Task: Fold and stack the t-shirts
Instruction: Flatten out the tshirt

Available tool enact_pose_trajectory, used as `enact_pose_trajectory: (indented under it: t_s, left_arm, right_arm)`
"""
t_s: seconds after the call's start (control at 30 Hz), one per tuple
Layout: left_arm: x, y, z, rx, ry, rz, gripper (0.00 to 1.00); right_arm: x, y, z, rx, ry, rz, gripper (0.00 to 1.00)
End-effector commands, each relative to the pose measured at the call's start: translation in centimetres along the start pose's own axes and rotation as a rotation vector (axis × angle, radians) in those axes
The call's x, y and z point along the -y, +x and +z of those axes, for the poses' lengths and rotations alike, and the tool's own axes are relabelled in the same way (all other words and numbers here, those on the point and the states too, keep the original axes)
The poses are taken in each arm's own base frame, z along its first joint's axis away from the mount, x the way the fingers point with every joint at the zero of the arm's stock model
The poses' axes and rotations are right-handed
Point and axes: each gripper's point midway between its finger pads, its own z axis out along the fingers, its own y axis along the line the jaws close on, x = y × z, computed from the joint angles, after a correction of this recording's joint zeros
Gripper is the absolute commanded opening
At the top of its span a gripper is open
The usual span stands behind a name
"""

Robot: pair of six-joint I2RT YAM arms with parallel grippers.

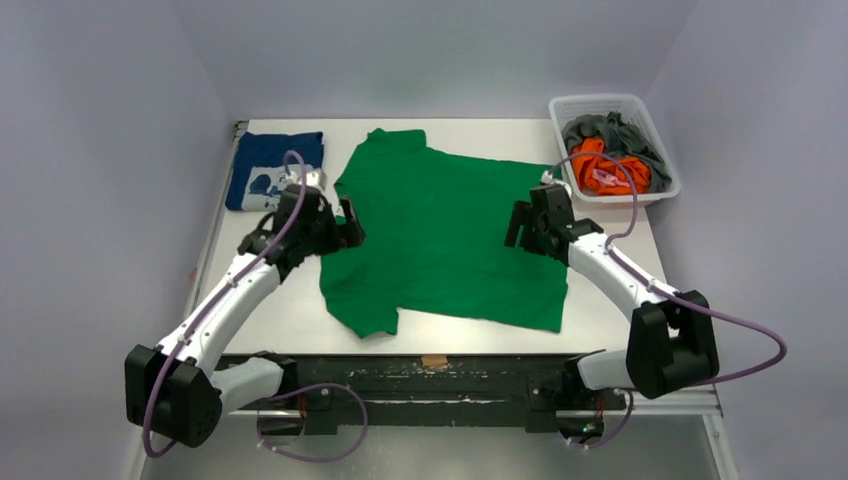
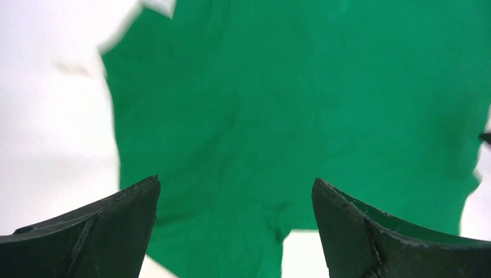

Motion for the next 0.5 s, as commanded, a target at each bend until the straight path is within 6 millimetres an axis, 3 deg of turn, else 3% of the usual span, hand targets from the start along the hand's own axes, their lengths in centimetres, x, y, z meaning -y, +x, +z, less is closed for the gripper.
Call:
enact_pose_trajectory:
  t_s: [0.0,0.13,0.33,0.47]
  left_arm:
    - [0.9,8.4,0.2,-0.170,0.074,-0.087,1.00]
    - [0.4,12.1,-1.6,-0.218,0.095,-0.138,1.00]
    - [-2.7,17.8,-4.6,-0.321,-0.002,-0.188,1.00]
    - [-3.0,20.1,-3.9,-0.341,0.012,-0.252,0.93]
  right_arm:
    - [-2.6,3.1,0.0,-0.071,-0.165,0.098,0.78]
    - [-3.0,4.7,0.1,-0.098,-0.211,0.123,0.78]
    - [-2.0,5.8,0.4,-0.110,-0.169,0.119,0.77]
    - [-2.5,5.7,0.4,-0.110,-0.194,0.122,0.77]
